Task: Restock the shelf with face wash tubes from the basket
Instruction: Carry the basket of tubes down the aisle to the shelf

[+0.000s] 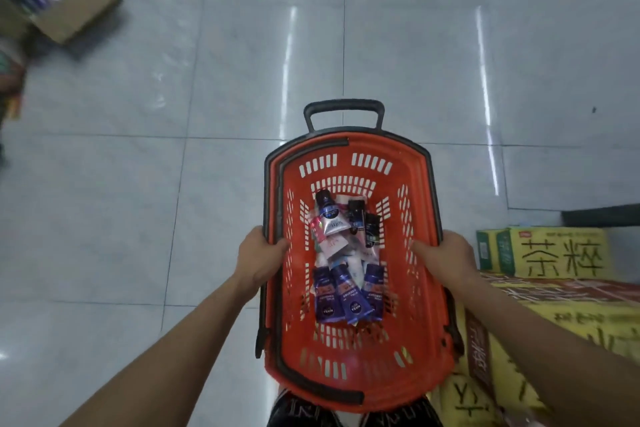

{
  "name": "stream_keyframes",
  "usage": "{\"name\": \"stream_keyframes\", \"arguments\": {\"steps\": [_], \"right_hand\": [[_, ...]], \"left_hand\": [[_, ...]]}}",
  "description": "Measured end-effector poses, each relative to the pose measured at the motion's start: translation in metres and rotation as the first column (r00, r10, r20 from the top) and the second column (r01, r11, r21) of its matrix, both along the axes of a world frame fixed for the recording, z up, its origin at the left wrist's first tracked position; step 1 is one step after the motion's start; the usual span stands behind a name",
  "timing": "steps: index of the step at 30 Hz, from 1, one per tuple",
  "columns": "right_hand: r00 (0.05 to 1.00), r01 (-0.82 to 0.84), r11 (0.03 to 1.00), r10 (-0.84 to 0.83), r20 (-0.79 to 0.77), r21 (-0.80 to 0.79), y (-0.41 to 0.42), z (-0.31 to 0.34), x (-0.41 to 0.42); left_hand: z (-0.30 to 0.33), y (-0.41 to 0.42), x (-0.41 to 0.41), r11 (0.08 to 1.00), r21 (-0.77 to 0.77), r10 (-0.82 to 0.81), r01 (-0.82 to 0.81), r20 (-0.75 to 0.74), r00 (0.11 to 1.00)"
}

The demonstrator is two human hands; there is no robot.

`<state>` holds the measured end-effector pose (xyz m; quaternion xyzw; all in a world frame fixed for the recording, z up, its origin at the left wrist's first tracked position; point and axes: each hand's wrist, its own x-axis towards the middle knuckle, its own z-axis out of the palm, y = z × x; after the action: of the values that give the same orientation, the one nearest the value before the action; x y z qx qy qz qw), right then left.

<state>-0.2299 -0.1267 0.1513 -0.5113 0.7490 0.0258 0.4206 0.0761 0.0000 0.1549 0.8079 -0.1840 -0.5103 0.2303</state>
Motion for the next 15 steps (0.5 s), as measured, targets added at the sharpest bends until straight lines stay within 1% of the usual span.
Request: {"name": "stream_keyframes", "arguments": {"steps": [5,9,12,15], "right_hand": [[1.000,-0.007,0.994,0.007,-0.002,-0.112,0.008,0.086,0.015],[0.999,0.005,0.984,0.003,0.048,-0.176,0.020,0.138,0.026],[0.997,0.036,0.980,-0.022,0.075,-0.193,0.031,0.164,0.034],[0.996,0.025,0.976,-0.005,0.089,-0.218,0.043,0.180,0.041]], "left_hand": [[0.084,0.004,0.018,0.994,-0.113,-0.004,0.004,0.000,1.000],[0.142,0.009,0.031,0.981,-0.191,-0.013,0.016,0.019,1.000],[0.170,0.017,0.042,0.973,-0.231,0.008,-0.003,0.023,1.000],[0.181,0.028,0.052,0.967,-0.253,0.009,-0.002,0.030,1.000]]}}
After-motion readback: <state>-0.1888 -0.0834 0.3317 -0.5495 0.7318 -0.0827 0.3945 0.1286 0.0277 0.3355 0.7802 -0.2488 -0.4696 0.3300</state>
